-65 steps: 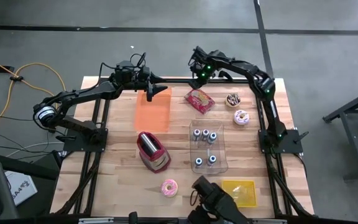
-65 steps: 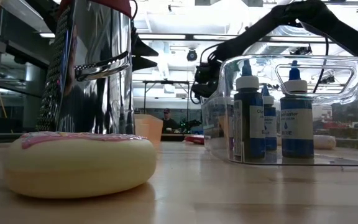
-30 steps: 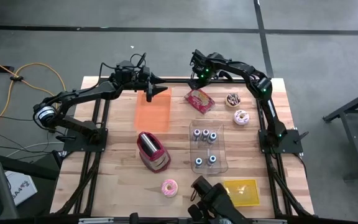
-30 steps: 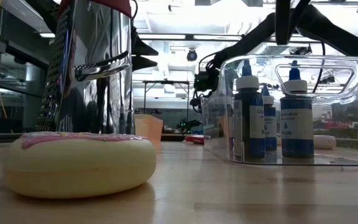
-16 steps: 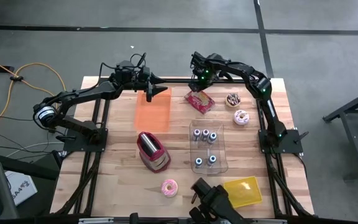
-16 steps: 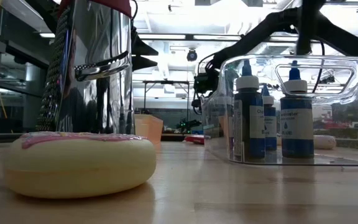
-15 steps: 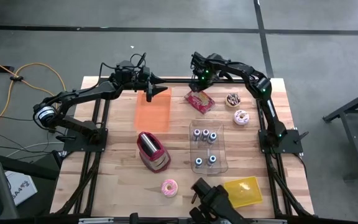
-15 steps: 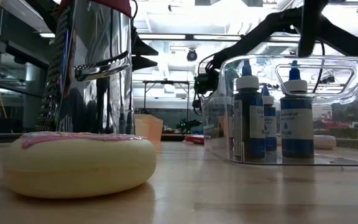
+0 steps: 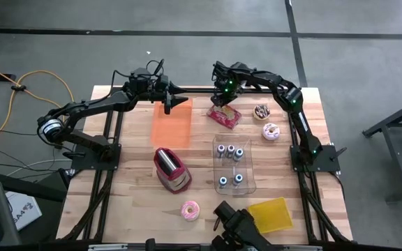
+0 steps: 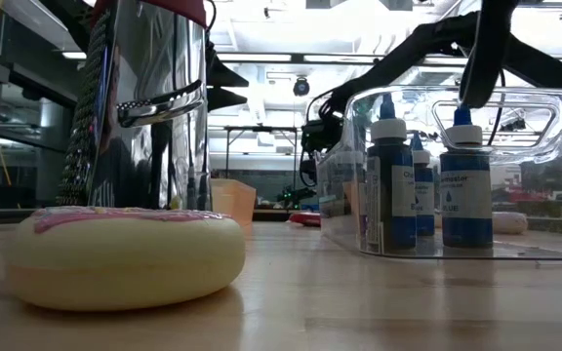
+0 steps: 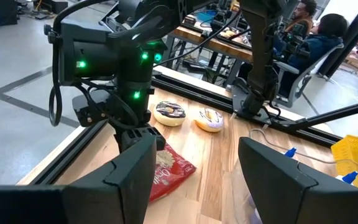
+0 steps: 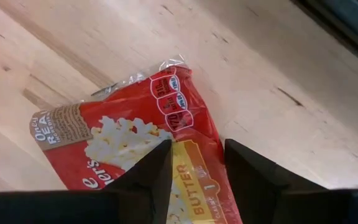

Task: Pick & Place Food Item
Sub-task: Put the red popcorn pack into the orange bin

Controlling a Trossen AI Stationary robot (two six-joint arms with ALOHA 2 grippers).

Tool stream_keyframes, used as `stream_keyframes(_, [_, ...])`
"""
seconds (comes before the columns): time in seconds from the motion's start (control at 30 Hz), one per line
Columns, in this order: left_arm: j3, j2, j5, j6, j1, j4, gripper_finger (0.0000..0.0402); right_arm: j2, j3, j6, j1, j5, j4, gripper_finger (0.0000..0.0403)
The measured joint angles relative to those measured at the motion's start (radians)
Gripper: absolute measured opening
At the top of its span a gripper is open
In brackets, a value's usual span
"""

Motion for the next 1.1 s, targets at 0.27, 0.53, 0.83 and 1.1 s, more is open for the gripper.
stream_keyframes(0.27, [0.000,0.000,0.000,0.000,0.000,0.000,0.0223,0.000,0.000,-0.001,0.000,-0.025,0.000,0.0078])
stream_keyframes(0.53, [0.000,0.000,0.000,0.000,0.000,0.000,0.0223,0.001,0.000,-0.023,0.000,-0.032,0.000,0.0022])
stream_keyframes(0.83, [0.000,0.000,0.000,0.000,0.000,0.000,0.0223,0.001,0.000,-0.035,0.000,-0.035,-0.001,0.0004])
stream_keyframes(1.1, [0.000,0.000,0.000,0.000,0.000,0.000,0.0223,-0.015,-0.001,-0.053,-0.003,-0.078,-0.004,0.0002])
